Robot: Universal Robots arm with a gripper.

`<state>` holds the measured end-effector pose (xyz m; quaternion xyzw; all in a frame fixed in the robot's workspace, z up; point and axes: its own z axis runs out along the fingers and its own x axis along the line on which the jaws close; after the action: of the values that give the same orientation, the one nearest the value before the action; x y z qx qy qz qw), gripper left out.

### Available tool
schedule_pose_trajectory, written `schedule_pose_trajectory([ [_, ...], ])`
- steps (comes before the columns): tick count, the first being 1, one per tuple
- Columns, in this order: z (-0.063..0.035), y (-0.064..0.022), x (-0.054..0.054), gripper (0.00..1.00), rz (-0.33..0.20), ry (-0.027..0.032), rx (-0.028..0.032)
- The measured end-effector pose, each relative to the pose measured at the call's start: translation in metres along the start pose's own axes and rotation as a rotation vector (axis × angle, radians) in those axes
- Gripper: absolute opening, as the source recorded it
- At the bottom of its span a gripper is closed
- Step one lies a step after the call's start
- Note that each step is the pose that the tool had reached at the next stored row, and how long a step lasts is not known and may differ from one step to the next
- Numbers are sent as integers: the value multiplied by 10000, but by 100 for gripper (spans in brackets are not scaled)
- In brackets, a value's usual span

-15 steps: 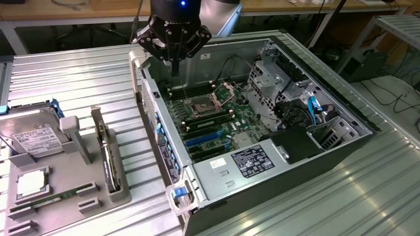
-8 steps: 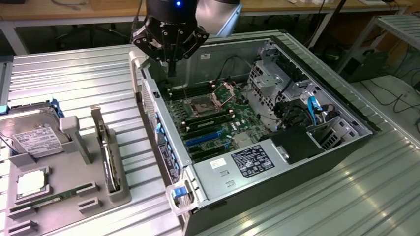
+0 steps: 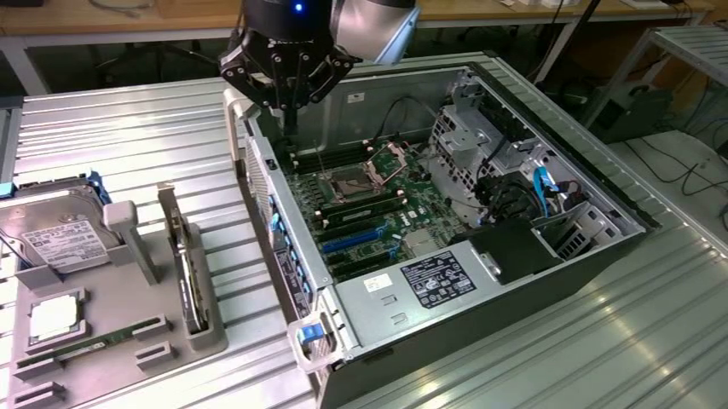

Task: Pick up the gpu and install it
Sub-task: 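Reach for the gpu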

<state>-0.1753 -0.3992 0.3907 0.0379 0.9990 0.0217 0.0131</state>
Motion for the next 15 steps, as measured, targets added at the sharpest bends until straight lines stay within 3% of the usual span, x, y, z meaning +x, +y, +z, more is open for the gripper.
schedule_pose_trajectory([
  [15, 9, -18, 154, 11, 1, 1, 0],
])
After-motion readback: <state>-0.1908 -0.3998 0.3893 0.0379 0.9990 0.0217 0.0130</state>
